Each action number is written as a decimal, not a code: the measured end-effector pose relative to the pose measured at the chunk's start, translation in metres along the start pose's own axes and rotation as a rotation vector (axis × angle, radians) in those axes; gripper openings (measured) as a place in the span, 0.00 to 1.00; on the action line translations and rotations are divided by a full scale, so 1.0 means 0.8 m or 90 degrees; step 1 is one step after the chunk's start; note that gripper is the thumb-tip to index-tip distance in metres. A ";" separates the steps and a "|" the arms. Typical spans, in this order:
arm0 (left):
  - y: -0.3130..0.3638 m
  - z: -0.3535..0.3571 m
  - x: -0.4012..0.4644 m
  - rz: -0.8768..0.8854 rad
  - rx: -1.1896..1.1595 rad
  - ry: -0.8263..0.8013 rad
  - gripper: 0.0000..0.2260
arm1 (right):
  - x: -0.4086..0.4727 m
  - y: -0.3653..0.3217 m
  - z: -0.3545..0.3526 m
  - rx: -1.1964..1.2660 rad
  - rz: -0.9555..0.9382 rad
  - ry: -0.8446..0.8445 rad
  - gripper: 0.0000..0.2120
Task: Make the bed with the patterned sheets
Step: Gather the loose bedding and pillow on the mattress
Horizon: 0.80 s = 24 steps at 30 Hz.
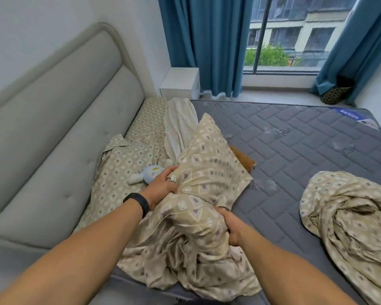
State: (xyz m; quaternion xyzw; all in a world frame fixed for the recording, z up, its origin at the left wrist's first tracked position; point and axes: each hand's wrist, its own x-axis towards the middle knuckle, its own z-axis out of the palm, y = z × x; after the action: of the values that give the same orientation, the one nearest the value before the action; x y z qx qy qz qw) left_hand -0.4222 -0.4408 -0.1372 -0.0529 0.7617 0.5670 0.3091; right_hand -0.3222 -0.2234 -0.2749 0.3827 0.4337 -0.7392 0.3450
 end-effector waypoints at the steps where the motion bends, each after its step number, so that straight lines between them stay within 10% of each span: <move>1: 0.000 -0.017 -0.003 -0.001 0.010 0.012 0.31 | 0.008 -0.004 0.018 -0.011 -0.010 0.011 0.24; 7: -0.018 -0.125 -0.009 0.014 0.045 0.083 0.30 | 0.083 -0.020 0.105 0.011 -0.135 0.135 0.37; 14: -0.029 -0.286 -0.019 0.056 0.103 0.207 0.30 | 0.091 -0.091 0.281 -0.068 -0.309 0.114 0.24; 21: -0.039 -0.409 -0.031 -0.001 0.384 0.436 0.29 | 0.100 -0.139 0.352 -0.317 -0.267 0.076 0.42; 24: -0.053 -0.394 -0.013 -0.051 0.367 0.360 0.23 | 0.098 -0.130 0.341 -0.394 -0.230 0.112 0.36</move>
State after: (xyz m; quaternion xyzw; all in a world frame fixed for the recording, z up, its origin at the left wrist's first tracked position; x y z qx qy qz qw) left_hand -0.5246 -0.7414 -0.1147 -0.1475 0.9418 0.2808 0.1116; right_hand -0.5191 -0.4442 -0.2133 0.2400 0.7252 -0.5862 0.2698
